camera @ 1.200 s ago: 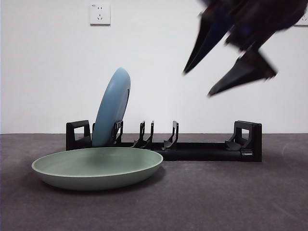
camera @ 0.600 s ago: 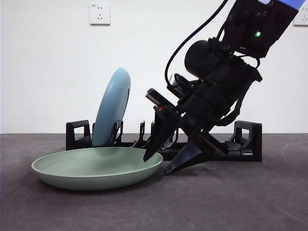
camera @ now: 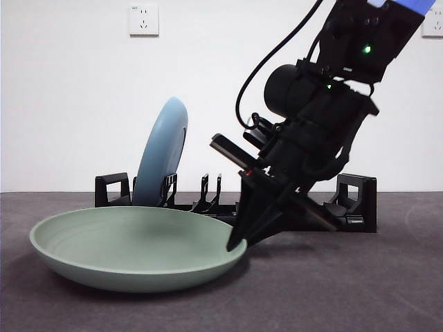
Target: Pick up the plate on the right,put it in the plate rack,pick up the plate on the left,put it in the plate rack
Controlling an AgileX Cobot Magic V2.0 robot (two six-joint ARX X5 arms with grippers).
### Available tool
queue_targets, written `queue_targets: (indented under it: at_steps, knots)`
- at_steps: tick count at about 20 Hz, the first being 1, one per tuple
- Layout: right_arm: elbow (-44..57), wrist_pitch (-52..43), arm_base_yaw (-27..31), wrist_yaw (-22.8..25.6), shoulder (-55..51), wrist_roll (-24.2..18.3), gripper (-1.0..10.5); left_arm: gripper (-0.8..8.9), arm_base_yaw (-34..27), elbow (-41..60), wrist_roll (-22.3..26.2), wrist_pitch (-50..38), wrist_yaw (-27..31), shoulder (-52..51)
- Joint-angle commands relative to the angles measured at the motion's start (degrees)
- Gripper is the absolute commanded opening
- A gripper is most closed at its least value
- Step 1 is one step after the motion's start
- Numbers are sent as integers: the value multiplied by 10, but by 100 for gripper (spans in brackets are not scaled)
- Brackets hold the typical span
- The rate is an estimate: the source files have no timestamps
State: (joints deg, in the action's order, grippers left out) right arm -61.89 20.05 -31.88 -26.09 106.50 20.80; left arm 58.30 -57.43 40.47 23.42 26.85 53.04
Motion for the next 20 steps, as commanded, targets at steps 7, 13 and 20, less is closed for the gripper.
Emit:
queue_targets:
  at_steps: [7,13,20]
  knots:
    - [5,107,16,40,-104,-24,-17,373,6,0,-96,78,-255,60]
    - [5,177,63,39,-184,-33,-17,372,23,0,-94,113,-270,161]
    - [5,217,98,35,-269,-44,-17,360,25,0,-94,99,-267,262]
